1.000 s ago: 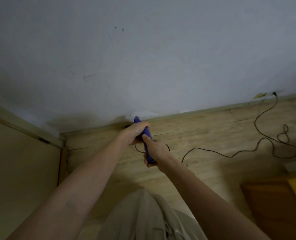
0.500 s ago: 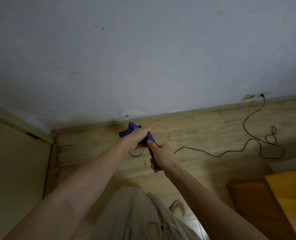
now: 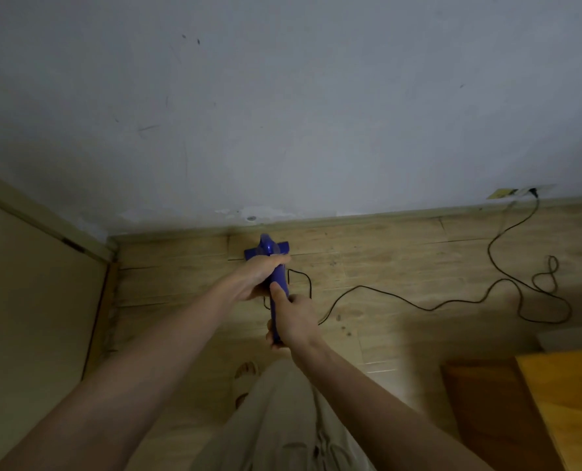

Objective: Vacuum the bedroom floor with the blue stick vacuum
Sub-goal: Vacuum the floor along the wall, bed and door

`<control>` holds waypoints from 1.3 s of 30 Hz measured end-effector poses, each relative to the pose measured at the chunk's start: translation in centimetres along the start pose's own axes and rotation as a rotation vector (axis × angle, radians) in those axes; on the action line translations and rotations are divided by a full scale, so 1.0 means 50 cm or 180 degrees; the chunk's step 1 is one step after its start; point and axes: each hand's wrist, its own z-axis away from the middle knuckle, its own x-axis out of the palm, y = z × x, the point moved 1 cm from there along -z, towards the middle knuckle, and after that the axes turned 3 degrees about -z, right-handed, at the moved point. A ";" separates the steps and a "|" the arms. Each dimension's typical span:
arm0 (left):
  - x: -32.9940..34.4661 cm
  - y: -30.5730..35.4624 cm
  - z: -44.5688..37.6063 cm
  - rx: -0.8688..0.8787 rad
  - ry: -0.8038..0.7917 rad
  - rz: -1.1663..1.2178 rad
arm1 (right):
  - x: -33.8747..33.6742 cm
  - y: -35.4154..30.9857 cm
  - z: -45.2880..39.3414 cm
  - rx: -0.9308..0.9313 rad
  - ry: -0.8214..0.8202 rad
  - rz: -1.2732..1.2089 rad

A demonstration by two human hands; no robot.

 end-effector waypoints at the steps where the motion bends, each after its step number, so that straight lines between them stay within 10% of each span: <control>1: -0.010 0.006 -0.004 0.0044 0.0063 -0.0042 | 0.011 -0.002 -0.010 -0.0007 0.0004 0.0029; 39: -0.122 0.071 -0.043 -0.0249 -0.0258 -0.0151 | 0.106 -0.093 -0.043 0.0161 -0.0018 -0.0062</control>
